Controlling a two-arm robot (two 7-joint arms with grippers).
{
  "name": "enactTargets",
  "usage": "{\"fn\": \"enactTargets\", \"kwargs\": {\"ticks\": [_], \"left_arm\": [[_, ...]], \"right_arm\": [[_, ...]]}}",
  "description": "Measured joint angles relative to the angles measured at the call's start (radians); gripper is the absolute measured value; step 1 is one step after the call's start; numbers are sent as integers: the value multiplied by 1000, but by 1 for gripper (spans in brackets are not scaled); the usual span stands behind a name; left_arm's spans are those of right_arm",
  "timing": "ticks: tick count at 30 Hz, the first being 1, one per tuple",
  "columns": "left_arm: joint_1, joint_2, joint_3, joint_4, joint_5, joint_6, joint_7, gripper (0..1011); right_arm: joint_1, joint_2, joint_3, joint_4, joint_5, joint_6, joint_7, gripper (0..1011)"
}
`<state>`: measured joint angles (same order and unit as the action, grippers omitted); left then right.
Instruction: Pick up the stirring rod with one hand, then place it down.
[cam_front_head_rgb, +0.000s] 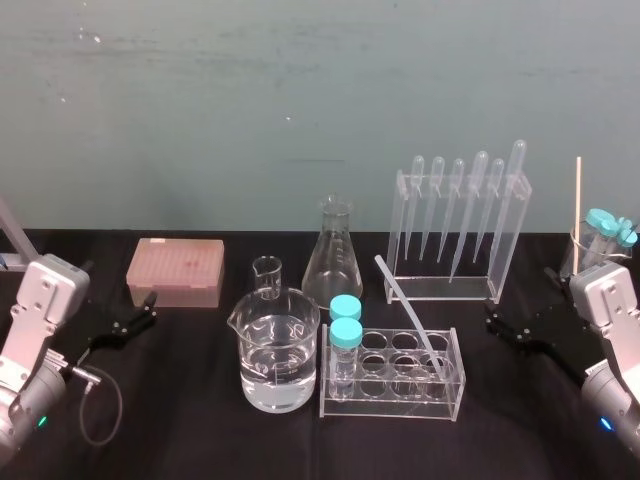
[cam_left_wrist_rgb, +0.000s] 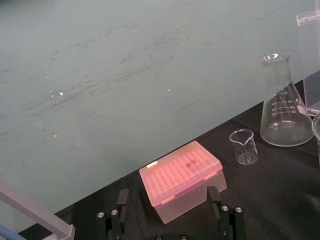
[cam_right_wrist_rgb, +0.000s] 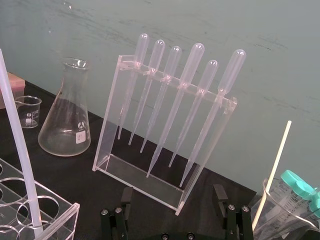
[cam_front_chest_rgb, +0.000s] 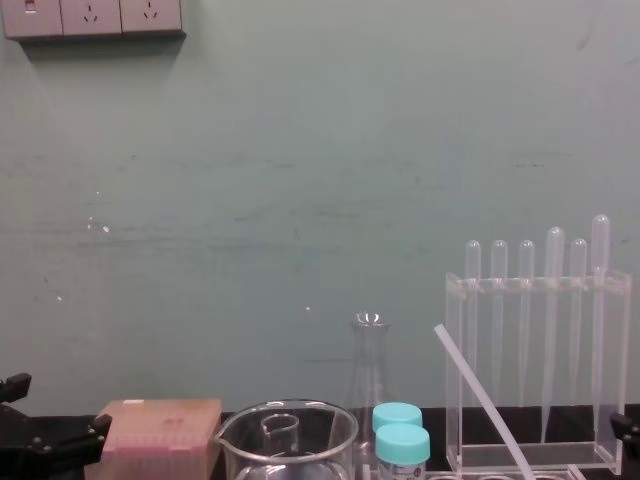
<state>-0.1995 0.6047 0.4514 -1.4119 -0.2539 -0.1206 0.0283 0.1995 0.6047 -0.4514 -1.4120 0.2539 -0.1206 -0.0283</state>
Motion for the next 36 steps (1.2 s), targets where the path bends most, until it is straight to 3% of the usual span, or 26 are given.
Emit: {"fn": "enactTargets", "kwargs": {"ticks": [29,32,36], "left_arm": [[0,0,0,0,0,0,0,1000],[0,0,0,0,0,0,0,1000],[0,0,0,0,0,0,0,1000]], "right_arm": [[0,0,1,0,0,0,0,1000],[-8,-7,18,0,-5,-43,-4,1000],[-16,-33,56,-3,-32,-148,-49,1000]]}}
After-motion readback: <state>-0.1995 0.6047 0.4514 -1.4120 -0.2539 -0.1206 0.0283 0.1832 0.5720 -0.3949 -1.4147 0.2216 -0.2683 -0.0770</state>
